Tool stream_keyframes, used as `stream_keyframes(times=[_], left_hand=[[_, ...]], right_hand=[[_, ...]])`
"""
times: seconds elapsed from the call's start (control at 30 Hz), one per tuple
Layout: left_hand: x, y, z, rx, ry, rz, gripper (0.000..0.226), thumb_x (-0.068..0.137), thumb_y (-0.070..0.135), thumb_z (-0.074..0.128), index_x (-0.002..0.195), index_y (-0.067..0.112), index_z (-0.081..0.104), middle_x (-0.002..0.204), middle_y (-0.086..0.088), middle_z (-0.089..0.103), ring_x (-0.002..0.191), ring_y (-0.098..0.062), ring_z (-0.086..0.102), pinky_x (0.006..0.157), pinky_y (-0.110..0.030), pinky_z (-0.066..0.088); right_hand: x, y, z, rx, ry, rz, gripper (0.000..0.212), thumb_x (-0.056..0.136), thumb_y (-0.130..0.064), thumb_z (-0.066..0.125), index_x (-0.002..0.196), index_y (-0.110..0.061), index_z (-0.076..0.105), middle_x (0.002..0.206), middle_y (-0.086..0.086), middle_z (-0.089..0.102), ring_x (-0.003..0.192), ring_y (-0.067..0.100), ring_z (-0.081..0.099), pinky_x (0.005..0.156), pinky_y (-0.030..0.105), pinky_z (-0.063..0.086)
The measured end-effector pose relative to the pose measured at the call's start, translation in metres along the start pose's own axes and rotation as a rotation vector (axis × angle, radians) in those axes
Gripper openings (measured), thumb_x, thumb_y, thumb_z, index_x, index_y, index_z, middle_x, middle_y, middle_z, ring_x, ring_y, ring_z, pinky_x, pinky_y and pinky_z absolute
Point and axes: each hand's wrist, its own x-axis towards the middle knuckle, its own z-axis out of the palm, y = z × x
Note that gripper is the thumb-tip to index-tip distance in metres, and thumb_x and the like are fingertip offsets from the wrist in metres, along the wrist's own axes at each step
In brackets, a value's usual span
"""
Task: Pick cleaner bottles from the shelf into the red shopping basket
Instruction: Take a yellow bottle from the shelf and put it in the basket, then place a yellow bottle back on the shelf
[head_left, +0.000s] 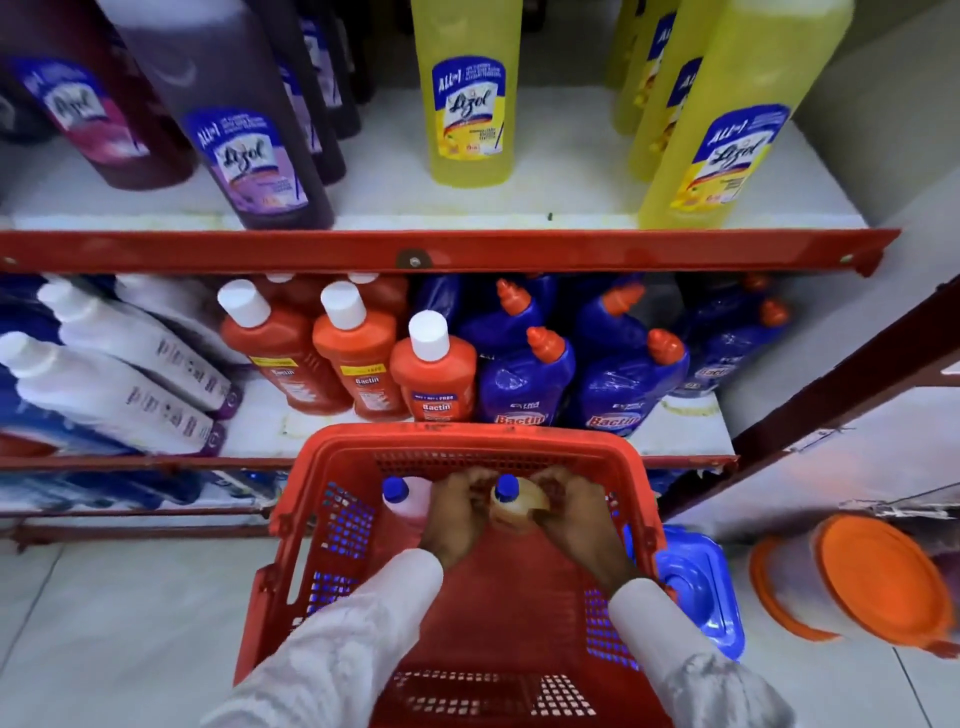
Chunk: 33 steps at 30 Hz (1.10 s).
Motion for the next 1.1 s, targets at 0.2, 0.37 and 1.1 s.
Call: stream_keyframes(times=[0.2,0.37,1.1], left_hand=[[-0.014,0.109,-0.063,0.289,0.230,0.524,0.038,0.075,-0.006,0.061,0.098,0.023,0.068,0.104,0.003,0.066,0.096,-0.009,0.061,0.091,-0.019,0.045],[0.003,0.202,-0.080,0.500,0.478,0.870,0.027,0.081,0.013,0.069,0.106,0.022,0.068,0.121,-0.002,0.063,0.111,-0.021,0.055,0.095,-0.034,0.041],[0.058,0.223,-0.096,0.684,0.283,0.665,0.063,0.075,0.033,0.064,0.135,0.032,0.044,0.132,0.006,0.054,0.127,-0.015,0.043,0.119,-0.050,0.012]], right_hand=[[-0.008,-0.078,-0.079,0.158,0.343,-0.253,0.025,0.079,0.001,0.069,0.090,-0.021,0.073,0.084,-0.011,0.075,0.073,-0.004,0.069,0.068,0.011,0.052],[0.003,-0.142,-0.139,0.270,0.753,-0.509,0.022,0.082,0.000,0.071,0.094,-0.018,0.069,0.094,0.002,0.072,0.080,0.011,0.070,0.072,0.022,0.056],[0.080,-0.197,-0.223,0.818,0.666,-0.582,0.085,0.078,-0.025,0.075,0.150,-0.022,0.029,0.136,0.004,0.059,0.116,0.014,0.064,0.094,0.035,0.055]])
